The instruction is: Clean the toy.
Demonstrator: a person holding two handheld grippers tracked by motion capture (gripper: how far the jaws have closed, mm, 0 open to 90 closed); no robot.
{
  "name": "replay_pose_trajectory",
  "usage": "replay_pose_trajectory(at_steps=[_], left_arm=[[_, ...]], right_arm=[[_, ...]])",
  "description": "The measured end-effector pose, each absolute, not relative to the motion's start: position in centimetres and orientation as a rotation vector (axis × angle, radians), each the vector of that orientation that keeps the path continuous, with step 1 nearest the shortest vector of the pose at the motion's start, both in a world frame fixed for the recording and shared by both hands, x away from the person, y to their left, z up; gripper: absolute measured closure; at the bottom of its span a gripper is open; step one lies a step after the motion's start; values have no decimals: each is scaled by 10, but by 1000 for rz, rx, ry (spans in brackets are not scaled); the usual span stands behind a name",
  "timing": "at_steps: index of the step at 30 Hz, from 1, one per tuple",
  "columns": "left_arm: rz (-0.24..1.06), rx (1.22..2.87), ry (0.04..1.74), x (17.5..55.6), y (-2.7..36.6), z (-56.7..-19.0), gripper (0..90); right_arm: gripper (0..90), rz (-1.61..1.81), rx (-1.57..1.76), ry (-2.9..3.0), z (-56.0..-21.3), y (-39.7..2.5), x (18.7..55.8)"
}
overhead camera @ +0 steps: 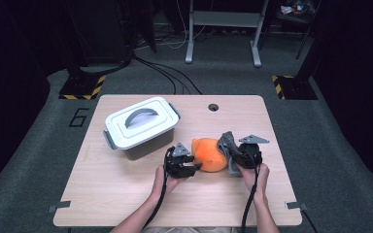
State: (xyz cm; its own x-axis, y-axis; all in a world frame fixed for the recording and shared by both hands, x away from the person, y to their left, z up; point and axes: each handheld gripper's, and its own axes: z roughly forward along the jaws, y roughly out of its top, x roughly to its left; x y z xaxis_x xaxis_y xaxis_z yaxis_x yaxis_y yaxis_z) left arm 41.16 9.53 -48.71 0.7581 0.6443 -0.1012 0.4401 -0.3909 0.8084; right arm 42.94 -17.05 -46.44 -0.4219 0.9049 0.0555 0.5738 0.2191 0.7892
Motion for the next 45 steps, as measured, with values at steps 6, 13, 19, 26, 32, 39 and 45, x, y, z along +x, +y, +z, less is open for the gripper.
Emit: replay_pose_trajectory(at_steps=[6, 13, 19, 26, 32, 39, 45], left_arm=[[369, 2074, 784, 411, 85, -492, 360], [354, 2046, 764, 414, 85, -493, 658], [191, 1975, 845, 421, 92, -486, 767], [51, 1930, 911, 425, 94, -478, 770], [44, 1922, 917, 428, 97, -479, 767], [84, 1921, 919, 427, 95, -482, 766], [109, 1929, 909, 427, 96, -483, 766]], right_arm=[[718, 1066, 1364, 2079, -463, -169, 430], [719, 1084, 1367, 2072, -462, -170, 430], [727, 1162, 1341, 2059, -449, -174, 420], [726, 1255, 1224, 2062, -419, -154, 398], [724, 1252, 1116, 2132, -414, -126, 389], [725, 1115, 1070, 2155, -432, -106, 396], [725, 1108, 1103, 2140, -434, -115, 399]])
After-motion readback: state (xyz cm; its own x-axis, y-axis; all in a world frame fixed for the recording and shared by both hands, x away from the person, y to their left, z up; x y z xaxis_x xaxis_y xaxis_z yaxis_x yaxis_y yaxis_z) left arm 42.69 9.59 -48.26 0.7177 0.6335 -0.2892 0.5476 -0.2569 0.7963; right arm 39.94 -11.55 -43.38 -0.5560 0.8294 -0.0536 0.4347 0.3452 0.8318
